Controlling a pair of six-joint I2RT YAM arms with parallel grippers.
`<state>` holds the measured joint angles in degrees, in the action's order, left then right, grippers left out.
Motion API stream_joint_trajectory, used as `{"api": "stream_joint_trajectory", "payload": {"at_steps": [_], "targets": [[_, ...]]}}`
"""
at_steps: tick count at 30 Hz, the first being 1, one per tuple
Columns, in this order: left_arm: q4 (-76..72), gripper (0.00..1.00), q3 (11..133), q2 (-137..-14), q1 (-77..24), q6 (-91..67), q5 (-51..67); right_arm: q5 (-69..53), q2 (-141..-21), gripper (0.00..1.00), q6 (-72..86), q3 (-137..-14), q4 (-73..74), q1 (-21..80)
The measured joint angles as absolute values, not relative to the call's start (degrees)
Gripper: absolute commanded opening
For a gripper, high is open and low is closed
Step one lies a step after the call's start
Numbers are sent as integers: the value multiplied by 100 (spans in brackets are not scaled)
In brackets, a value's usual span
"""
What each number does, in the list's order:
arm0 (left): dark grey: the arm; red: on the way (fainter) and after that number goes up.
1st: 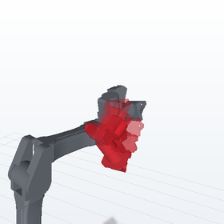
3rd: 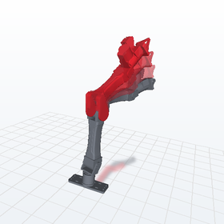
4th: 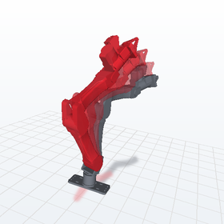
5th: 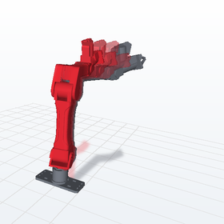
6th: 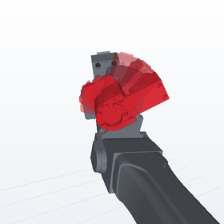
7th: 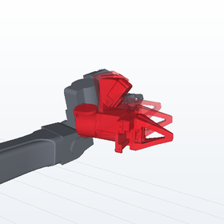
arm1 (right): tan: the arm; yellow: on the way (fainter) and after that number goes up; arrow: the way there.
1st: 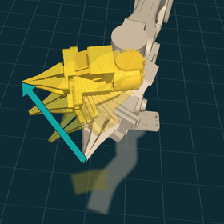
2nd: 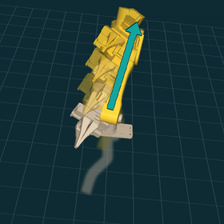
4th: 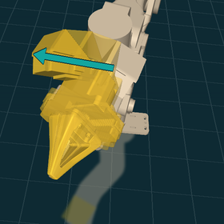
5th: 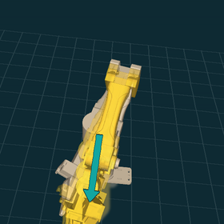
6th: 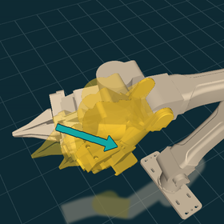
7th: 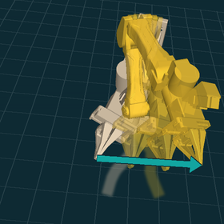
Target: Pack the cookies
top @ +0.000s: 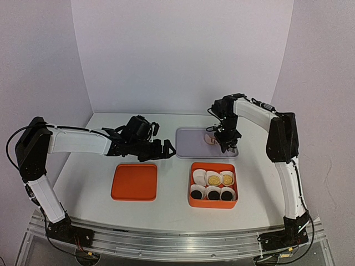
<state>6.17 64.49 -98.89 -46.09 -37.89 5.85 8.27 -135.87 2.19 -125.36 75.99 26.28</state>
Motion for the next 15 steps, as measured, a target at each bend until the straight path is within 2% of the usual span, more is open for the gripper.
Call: {"api": "stream_joint_trajectory", "payload": {"at_steps": [4,9,15], "targets": [[615,100,6449,-9889,-4609,-3789,585,872,-13587,16,188,-12536,7612,2628],[607,100,6436,-9887,-4609,-3793,587,884,-13485,8,189,-12434,7613,2630],[560,100,6322,-9805,-4609,-3797,591,872,-12746,5,196,-11791,7641,2750]]}}
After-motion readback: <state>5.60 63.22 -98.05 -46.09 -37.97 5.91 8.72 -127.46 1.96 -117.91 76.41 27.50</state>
